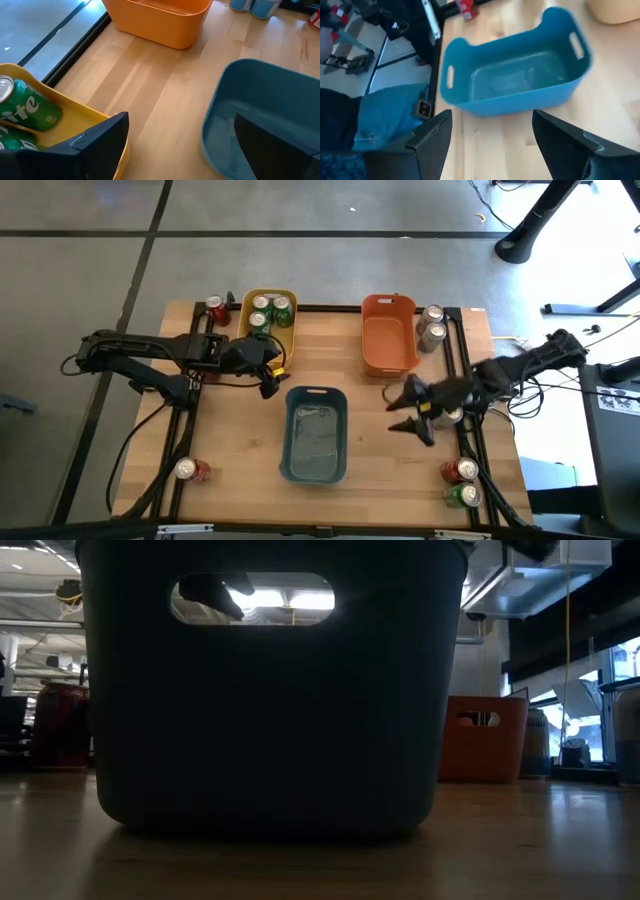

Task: Sort soda cans
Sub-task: Put the green soda can into the yellow bin

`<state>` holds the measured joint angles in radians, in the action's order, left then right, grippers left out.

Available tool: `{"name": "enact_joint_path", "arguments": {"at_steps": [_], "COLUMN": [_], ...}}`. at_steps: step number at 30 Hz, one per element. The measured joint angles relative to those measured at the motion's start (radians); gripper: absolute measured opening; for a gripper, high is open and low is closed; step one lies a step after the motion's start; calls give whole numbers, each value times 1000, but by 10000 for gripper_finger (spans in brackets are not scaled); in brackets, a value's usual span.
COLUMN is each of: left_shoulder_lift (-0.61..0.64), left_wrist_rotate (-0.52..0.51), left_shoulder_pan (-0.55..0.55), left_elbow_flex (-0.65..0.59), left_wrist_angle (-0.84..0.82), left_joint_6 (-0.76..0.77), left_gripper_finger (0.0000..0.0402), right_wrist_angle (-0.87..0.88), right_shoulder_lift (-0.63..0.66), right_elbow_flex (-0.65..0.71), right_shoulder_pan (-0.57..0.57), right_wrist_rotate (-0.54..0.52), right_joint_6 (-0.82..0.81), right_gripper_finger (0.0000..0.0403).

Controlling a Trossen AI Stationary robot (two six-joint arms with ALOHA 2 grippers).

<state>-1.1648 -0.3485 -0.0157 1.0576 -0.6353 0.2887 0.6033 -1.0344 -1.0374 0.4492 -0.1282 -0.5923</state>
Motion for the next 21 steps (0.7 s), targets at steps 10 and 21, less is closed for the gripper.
{"name": "enact_joint_path", "arguments": {"at_steps": [10,21], "left_shoulder_lift": [0,0], "left_wrist_rotate": [0,0], "left_shoulder_pan": [0,0], "left_elbow_flex": [0,0], "left_wrist_angle": [13,53], "left_joint_6": [14,13], "left_gripper_finger": [347,347], "right_wrist_angle": [128,613], "right_shoulder_lift": [-179,-409], "right_elbow_flex": [-220,-431], "right_shoulder_pan": [314,438], "right_wrist_rotate": [-193,-92], "right_joint_6": [-176,-476], "right_gripper_finger": [275,275]}}
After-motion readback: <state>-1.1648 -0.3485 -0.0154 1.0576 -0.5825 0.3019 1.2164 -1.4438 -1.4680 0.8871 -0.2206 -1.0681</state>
